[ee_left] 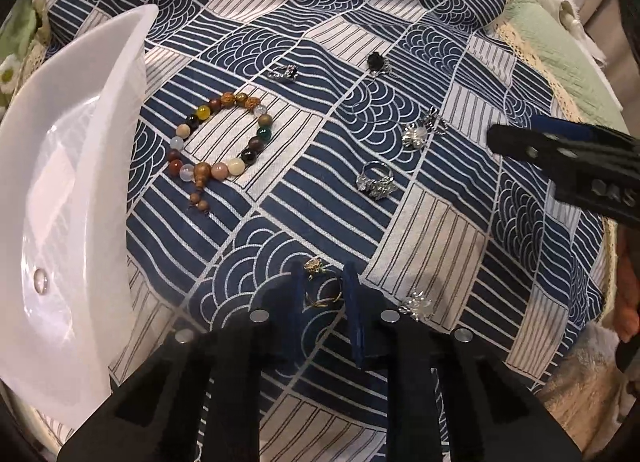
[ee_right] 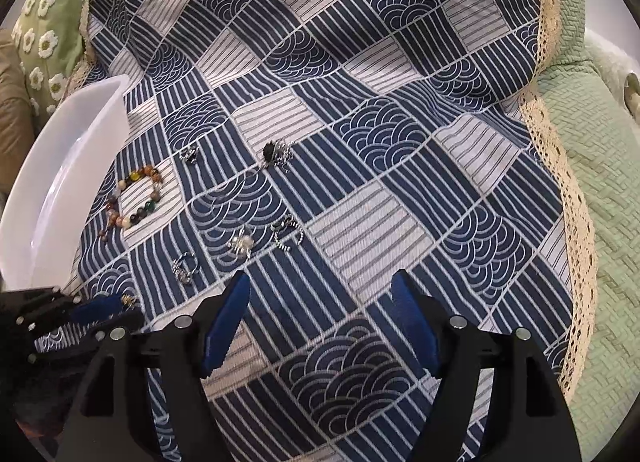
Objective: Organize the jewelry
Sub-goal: 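Grasp the gold ring with the left tool while the right tool grasps a silver pendant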
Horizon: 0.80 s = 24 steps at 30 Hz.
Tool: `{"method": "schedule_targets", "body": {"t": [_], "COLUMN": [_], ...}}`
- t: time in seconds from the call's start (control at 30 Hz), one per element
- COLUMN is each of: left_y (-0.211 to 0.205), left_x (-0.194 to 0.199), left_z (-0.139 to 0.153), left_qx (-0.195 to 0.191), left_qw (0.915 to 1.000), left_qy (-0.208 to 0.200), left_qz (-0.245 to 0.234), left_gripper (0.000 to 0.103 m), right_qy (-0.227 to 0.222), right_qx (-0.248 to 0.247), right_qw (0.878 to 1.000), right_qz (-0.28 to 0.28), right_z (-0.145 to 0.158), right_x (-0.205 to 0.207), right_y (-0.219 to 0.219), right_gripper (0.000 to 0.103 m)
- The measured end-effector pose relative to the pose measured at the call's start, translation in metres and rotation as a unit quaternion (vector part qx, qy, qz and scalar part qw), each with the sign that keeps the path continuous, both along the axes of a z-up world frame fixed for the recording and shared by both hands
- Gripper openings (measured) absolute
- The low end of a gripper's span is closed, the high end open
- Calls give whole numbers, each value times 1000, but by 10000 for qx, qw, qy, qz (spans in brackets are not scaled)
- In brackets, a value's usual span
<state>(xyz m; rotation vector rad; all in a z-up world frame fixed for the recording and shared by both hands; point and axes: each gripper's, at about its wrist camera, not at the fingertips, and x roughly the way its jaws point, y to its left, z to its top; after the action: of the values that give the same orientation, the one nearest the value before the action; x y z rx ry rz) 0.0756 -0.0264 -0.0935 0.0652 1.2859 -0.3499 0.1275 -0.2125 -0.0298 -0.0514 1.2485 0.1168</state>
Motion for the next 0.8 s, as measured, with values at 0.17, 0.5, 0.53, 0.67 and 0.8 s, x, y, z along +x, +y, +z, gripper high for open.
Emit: {"method": "schedule_targets", "body": {"t": [0.17,0.5,0.53,0.67,0.8], "left_y": [-3,0,0,2,3], "left_x": [0,1,1,2,2], "left_z": [4,10,11,11,12], "left_qx": [-64,-179,-187,-203,-242], "left_qw": [10000,9998,9998,9998,9997], "left_qy": [-24,-25,-18,-12,-22], "left_qz": [-32,0,-7,25,24], "left_gripper": [18,7,7,7,7], "right_qy": [-103,208,206,243,267], "right_qx": [79,25,43,286,367], "right_qw": [9999,9995,9995,9990,9989], "right_qz": [3,-220,-234,-240,-130], "right_z": [-10,-42,-43,-44,-44], "right_x": [23,45,45,48,46], "right_y": [13,16,15,17,22], "right_gripper": [70,30,29,22,9]}}
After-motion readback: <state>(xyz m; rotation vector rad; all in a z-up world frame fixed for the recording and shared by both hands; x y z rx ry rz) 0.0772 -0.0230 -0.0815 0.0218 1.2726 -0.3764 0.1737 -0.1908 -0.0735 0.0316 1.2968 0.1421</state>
